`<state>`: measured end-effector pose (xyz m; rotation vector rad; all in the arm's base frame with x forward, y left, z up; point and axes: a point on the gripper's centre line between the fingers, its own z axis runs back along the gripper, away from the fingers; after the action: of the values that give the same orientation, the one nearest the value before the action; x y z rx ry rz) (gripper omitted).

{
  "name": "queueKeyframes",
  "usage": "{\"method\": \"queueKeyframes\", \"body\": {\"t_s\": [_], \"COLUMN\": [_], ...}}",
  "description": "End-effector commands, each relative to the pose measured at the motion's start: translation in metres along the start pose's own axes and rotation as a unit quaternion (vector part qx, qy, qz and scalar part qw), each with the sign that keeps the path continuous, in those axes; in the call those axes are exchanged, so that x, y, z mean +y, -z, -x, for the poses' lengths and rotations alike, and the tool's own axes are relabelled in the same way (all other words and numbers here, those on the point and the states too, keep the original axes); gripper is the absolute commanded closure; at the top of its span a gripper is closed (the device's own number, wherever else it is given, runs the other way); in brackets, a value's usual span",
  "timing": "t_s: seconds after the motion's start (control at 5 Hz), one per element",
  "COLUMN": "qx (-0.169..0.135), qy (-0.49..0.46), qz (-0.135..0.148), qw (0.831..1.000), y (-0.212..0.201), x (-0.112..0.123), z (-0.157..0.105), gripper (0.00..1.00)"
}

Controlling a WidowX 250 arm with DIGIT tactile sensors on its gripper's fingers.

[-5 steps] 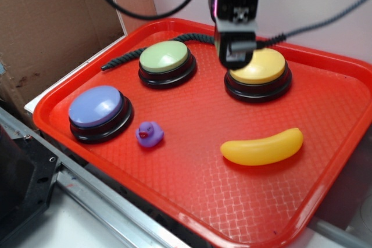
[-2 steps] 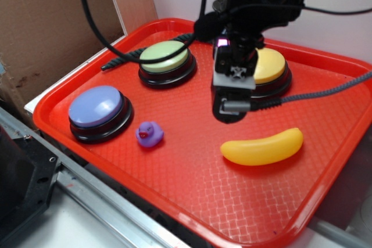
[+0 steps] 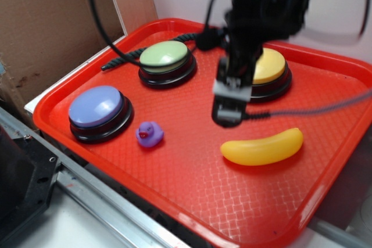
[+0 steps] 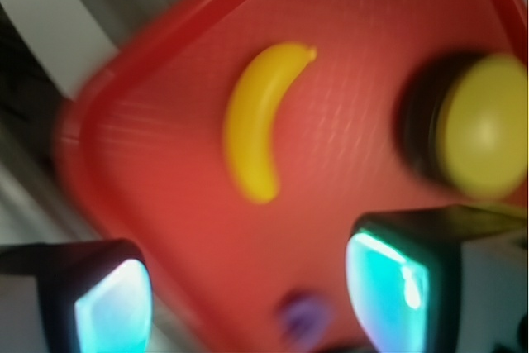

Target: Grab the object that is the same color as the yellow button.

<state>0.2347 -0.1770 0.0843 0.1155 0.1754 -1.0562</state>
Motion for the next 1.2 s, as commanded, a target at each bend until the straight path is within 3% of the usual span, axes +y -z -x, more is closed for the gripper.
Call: {"method": "queueKeyframes", "body": {"t_s": [0.0, 0.2, 0.4, 0.8, 1.0], "qx": [0.022, 0.021, -0.021, 0.056, 0.067], "qy": [0.042, 0.052, 0.048, 0.030, 0.026], "qz": [0.060, 0.065, 0.031, 0.051, 0.063], "qw": [0.997, 0.996, 0.998, 0.997, 0.995], "y": [0.041, 0.043, 0.013, 0.058, 0.067], "x": [-0.010, -0.021, -0.031, -0.028, -0.027], "z": [-0.021, -0.028, -0.030, -0.036, -0.035], "gripper": [0.00, 0.00, 0.00, 0.00, 0.00]}}
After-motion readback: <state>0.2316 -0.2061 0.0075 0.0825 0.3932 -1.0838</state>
